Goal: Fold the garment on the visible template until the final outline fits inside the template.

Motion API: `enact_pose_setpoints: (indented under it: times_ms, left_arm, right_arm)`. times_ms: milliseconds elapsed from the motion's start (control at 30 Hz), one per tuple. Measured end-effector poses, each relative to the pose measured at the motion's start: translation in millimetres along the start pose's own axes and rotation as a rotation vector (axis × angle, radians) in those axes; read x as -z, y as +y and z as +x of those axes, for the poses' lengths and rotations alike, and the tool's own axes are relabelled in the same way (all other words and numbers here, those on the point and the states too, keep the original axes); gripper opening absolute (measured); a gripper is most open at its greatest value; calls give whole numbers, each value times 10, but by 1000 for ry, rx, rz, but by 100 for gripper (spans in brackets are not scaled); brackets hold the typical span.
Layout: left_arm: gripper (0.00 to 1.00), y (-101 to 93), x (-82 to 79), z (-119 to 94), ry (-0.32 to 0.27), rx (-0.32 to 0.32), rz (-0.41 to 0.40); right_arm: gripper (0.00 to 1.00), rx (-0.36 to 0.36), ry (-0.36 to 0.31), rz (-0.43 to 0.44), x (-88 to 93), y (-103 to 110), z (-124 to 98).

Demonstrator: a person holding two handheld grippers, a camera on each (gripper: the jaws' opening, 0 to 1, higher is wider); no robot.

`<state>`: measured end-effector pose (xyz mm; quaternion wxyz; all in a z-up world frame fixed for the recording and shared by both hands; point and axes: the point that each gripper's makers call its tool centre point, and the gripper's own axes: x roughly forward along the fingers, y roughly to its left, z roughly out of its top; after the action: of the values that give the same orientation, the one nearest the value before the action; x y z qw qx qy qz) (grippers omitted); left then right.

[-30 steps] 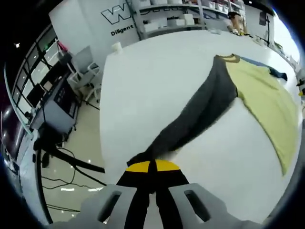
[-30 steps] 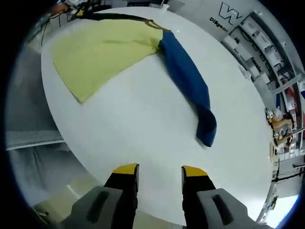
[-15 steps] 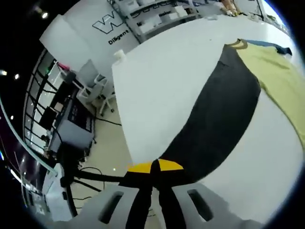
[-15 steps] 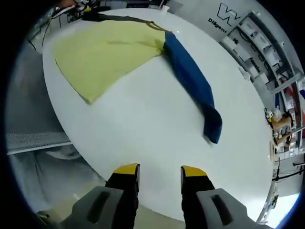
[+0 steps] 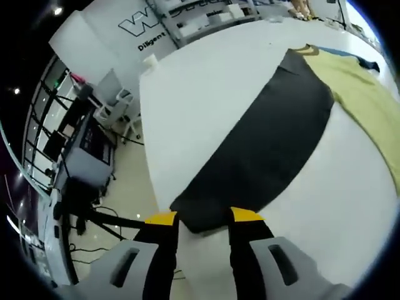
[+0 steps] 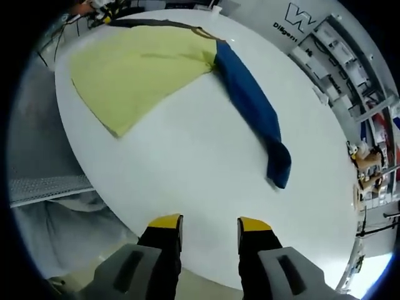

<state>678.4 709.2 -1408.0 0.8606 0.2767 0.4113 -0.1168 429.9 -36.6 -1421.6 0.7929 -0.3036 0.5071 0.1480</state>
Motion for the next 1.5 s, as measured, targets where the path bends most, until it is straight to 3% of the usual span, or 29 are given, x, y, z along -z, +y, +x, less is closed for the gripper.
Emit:
enact_pose_setpoints:
  times_ms: [333,433,600,667,767,900,1133,1267,1500]
  left_arm:
    - [38,-3,60,-44,-54,14,-56]
    - [37,89,53,-77,-90,-22,-129]
    - [36,90,242,-70,-50,-21,-137]
    - [37,105,284,-73,-51,-26,-203]
    - [36,-17,267,-45,-58,39,-285]
    - [29,-57,231,-42,-54,32,-230]
    - [30,-15,247,-36,-42,10,-228]
    - [27,-59,249,-66,-30,-4,-161]
    - [36,-184,173,-116,-62,19,-133]
  right_arm:
    - [30,-16,-8,-3,-66,167,65]
    - [30,-21,-10,2,-63,207,66]
    - [30,-24,-4,5,-27,235,69]
    - [30,-19,-10,16,-28,227,61]
    - [30,-18,-5,16,-3,225,65]
    - [30,-19,-2,12,9,222,59]
    - [30,-7,-11,17,-21,141,42]
    - [31,-5,-21,19,-39,131,48]
    - [32,-8,-24,29,12,118,65]
